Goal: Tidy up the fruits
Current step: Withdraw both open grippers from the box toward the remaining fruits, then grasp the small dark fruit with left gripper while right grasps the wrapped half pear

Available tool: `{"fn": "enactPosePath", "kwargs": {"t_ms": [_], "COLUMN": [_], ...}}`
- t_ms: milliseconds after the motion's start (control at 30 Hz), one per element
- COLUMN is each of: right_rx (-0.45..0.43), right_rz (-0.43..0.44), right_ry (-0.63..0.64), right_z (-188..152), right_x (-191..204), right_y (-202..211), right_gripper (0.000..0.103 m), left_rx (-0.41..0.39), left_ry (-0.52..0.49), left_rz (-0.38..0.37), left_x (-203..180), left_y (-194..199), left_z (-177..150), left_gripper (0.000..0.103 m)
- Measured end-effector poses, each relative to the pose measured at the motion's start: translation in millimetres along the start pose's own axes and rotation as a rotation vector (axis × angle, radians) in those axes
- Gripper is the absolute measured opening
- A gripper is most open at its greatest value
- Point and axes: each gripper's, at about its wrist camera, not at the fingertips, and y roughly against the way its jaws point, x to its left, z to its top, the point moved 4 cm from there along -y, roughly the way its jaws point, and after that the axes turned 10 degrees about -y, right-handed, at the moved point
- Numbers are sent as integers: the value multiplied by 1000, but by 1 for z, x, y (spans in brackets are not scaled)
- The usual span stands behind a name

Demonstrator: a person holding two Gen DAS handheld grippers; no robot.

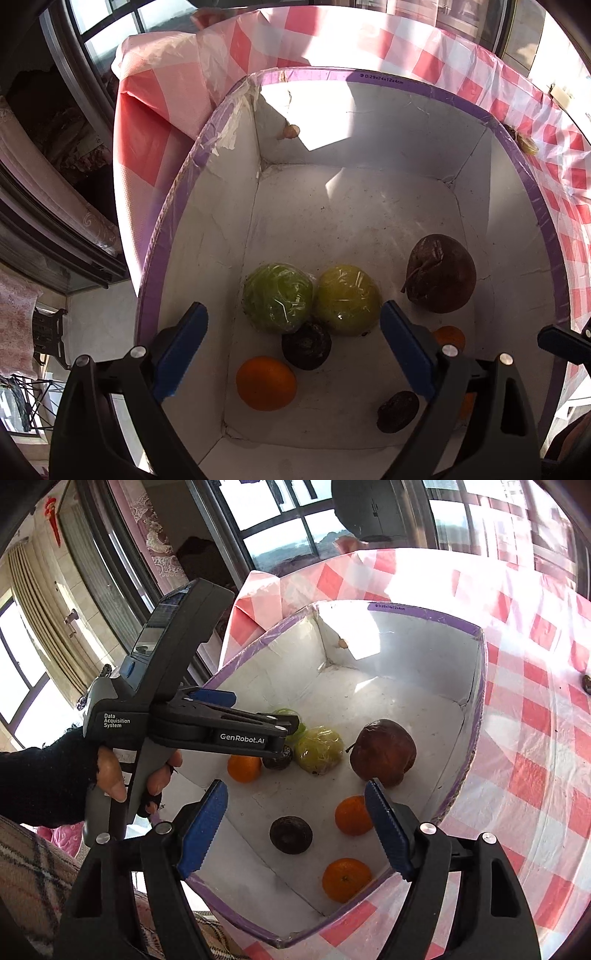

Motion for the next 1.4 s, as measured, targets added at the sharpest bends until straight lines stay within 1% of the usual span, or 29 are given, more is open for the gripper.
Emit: {"fn": "enactPosePath", "kwargs": {"t_ms": [33,100,133,233,267,300,333,400,433,500,567,633,733,800,867,967,1033,1133,1200,1333,1400], "right_rx": [-10,-19,-19,-25,-28,-28,-30,-45,-51,-53,-59,-58,-66,-57,-46,-55,-59,-85,-95,-106,-106], "right_rz": [9,0,17,42,27,-14,-16,-20,-57,-171,-294,-396,-505,-555,-594,-628,-635,-643,-640,-637,-631], "right_ry": [-7,-6,-7,-12,-13,-28,-56,-169,-223,-285,-329,-389,-456,-484,-489,-454,-435,-376,-348,-307,-296], "right_z": [1,2,3,8,8,9,10,11,11,9,5,2,3,9,18,39,57,91,112,150,162], "right_x": [-4,-9,-13,-27,-33,-45,-57,-92,-112,-154,-193,-236,-299,-338,-372,-411,-433,-454,-465,-485,-490], "right_y": [4,10,13,24,27,31,35,45,49,57,65,73,81,80,74,62,51,34,23,2,-5], "right_gripper": [74,75,73,72,74,78,78,78,79,80,80,83,86,87,87,87,87,87,87,87,87], "left_rx": [6,19,24,14,6,-6,-25,-69,-92,-144,-191,-230,-248,-228,-193,-117,-60,-8,11,46,53], "left_ry": [-9,-20,-21,-8,-1,6,15,35,50,68,45,-4,-91,-131,-135,-126,-131,-136,-135,-125,-120], "left_rz": [5,15,16,15,19,30,53,96,102,98,89,61,-4,-46,-97,-146,-152,-138,-119,-84,-66], "left_x": [0,-1,-1,2,3,5,6,5,1,-14,-41,-81,-149,-197,-237,-282,-305,-324,-330,-328,-326], "left_y": [-1,-3,-3,-2,0,2,7,21,28,44,55,62,61,51,36,6,-17,-38,-46,-55,-60], "left_z": [0,1,1,2,3,4,6,12,17,30,47,66,92,105,113,112,106,94,88,80,82], "left_gripper": [95,96,96,96,96,96,96,96,96,96,97,99,100,100,100,100,100,100,100,100,100]}}
